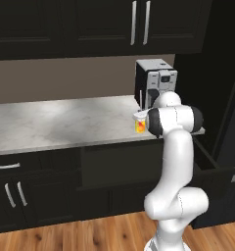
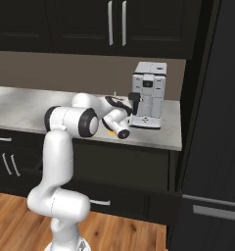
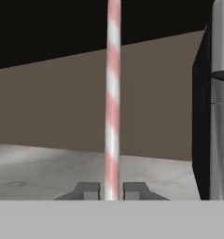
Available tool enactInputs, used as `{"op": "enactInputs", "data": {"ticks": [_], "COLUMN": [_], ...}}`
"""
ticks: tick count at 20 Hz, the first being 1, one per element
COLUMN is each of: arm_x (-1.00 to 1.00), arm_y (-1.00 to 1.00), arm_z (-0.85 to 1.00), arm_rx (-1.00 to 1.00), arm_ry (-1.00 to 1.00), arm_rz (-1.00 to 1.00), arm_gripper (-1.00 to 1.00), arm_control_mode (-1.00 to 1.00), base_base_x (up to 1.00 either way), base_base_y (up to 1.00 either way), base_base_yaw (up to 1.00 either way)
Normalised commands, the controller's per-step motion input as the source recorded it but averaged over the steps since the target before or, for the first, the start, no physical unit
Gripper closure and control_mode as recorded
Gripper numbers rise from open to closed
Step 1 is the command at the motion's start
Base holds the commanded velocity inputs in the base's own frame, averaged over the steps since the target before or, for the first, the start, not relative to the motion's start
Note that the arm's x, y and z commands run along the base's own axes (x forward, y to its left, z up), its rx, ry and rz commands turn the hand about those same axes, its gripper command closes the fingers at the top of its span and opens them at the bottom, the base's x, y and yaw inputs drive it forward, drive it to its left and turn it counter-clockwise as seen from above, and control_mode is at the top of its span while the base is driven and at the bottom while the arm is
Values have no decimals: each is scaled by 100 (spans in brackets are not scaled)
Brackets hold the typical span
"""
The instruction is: Pick up the straw from the left drawer and put it inside the smoothie cup.
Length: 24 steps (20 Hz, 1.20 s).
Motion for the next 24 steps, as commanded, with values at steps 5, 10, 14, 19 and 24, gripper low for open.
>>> {"op": "enactInputs", "data": {"ticks": [5, 10, 14, 19, 24], "arm_x": [-13, -1, -9, -38, -64], "arm_y": [0, 0, 0, -1, -2], "arm_z": [-1, 0, 0, 0, 17], "arm_rx": [0, 0, 0, 0, 0], "arm_ry": [-2, -1, -2, -7, -11], "arm_rz": [0, 0, 0, 0, 0], "arm_gripper": [-100, -100, -100, -100, -100], "arm_control_mode": [-100, -100, -100, -100, -100], "base_base_x": [0, 0, 0, 0, 0], "base_base_y": [0, 0, 0, 0, 0], "base_base_yaw": [0, 0, 0, 0, 0]}}
